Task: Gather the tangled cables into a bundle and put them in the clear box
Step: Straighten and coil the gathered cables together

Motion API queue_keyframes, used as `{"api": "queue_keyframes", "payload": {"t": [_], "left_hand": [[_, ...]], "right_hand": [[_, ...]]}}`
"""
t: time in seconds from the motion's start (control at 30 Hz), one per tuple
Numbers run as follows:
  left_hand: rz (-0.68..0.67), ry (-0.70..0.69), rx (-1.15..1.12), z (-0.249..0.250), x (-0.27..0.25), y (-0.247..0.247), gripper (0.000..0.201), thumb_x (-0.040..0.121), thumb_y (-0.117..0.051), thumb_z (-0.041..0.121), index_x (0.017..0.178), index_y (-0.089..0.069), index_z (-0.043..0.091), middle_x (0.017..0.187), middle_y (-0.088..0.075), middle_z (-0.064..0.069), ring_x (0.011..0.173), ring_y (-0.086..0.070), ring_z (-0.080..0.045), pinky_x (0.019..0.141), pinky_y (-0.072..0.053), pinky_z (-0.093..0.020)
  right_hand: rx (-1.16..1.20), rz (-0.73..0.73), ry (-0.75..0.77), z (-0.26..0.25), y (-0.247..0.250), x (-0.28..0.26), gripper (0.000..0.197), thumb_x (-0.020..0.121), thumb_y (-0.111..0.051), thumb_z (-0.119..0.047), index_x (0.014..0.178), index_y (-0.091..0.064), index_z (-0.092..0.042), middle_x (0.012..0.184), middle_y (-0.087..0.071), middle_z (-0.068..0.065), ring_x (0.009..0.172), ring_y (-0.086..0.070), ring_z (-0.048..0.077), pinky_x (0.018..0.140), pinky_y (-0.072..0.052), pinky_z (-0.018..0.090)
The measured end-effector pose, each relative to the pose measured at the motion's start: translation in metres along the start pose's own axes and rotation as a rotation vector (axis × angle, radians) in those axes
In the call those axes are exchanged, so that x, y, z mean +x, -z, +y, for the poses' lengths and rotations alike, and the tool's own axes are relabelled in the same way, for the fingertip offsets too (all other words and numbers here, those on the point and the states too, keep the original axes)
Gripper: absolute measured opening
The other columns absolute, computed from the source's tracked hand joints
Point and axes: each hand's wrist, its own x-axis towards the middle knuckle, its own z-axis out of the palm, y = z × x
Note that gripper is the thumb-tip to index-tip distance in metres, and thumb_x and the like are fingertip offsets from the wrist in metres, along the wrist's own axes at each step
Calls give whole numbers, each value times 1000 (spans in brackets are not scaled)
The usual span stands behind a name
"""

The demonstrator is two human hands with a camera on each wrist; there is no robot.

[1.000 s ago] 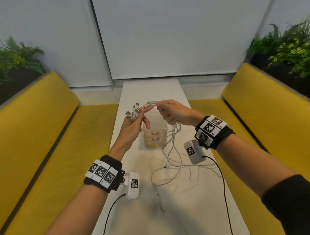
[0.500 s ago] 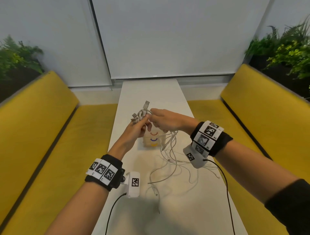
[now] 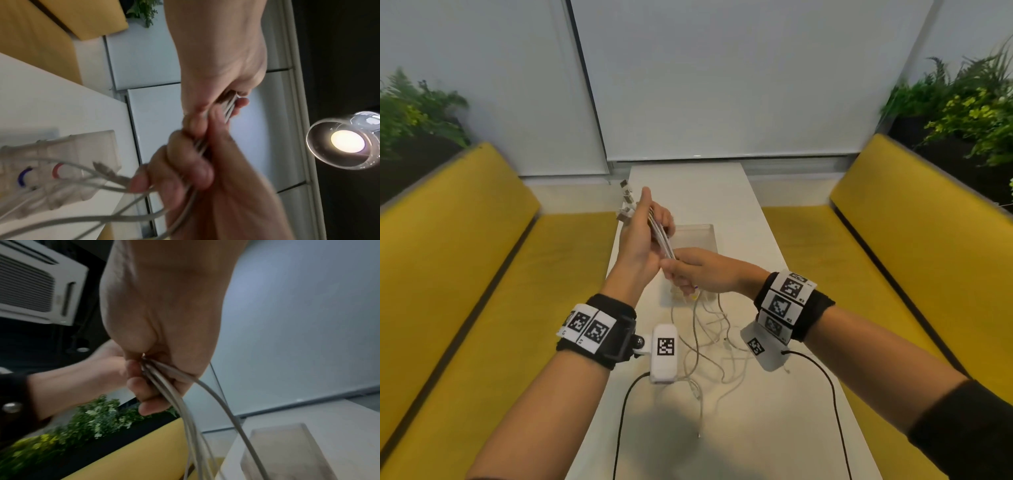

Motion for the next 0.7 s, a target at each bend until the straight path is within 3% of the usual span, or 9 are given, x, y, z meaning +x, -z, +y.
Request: {"api": "queue_keyframes", "payload": {"t": [0.07, 0.1, 0.2, 0.33, 0.47, 0.53, 0.6, 0.63, 0.7], "left_hand": [[-108, 22, -53, 6, -3, -3, 51, 104, -47, 38, 60, -39, 14, 52, -37, -1, 55, -52, -18, 63, -52, -29], [-159, 32, -48, 8, -5, -4, 51, 105, -44, 39, 60, -38, 15, 51, -34, -1, 52, -50, -18, 59, -52, -29], [-267, 49, -15, 10, -7, -3, 56, 105, -42, 43, 56, -32, 17, 45, -27, 1, 40, -29, -13, 37, -30, -22], [-427, 96, -38, 11, -7, 1, 57, 103, -48, 41, 53, -34, 17, 39, -27, 2, 32, -22, -10, 31, -20, -18], [-678, 235, -80, 16, -12, 3, 56, 97, -60, 34, 48, -41, 17, 34, -26, 2, 29, -17, -11, 29, -14, -16], [-781, 331, -31, 16, -17, 5, 56, 93, -66, 34, 45, -43, 16, 33, -24, 1, 28, -16, -12, 30, -16, -14], [-820, 394, 75, 12, -21, 8, 56, 91, -68, 35, 44, -43, 17, 32, -28, 3, 27, -17, -11, 31, -19, -12], [-814, 411, 144, 11, -23, 10, 57, 92, -67, 35, 45, -42, 17, 33, -30, 4, 27, -19, -10, 31, -19, -12], [-790, 413, 325, 10, -24, 13, 58, 97, -59, 34, 47, -35, 16, 34, -27, 3, 27, -21, -8, 33, -19, -13]], "right_hand": [[50, 21, -7, 1, 5, -1, 34, 106, -38, -22, 76, -46, -9, 62, -34, 3, 52, -37, 10, 57, -40, 23], [54, 26, -6, 1, 8, -2, 35, 105, -41, -23, 73, -46, -9, 61, -34, 4, 52, -37, 12, 58, -40, 23], [47, 16, -14, 4, 15, -4, 39, 100, -54, -29, 71, -49, -3, 58, -33, 6, 53, -37, 20, 58, -42, 26], [27, 12, -94, 14, 17, 1, 56, 87, -70, -39, 60, -44, 3, 50, -34, 7, 46, -33, 23, 62, -37, 38], [-122, 35, -195, 23, 20, 2, 53, 76, -81, -39, 56, -47, -5, 50, -40, 8, 44, -38, 18, 51, -36, 25], [-186, 62, -247, 29, 22, 7, 69, 61, -83, -59, 63, -53, 3, 59, -44, 13, 53, -42, 23, 52, -38, 26], [-252, 63, -247, 41, 27, 20, 97, 45, -83, -73, 87, -60, 12, 73, -60, 23, 65, -52, 37, 61, -52, 36], [-295, 45, -250, 46, 31, 25, 100, 42, -84, -74, 95, -63, 8, 85, -68, 26, 77, -59, 44, 73, -58, 45], [-368, 12, -276, 48, 39, 31, 83, 50, -86, -65, 100, -69, -1, 101, -69, 25, 97, -64, 42, 87, -54, 55]]}}
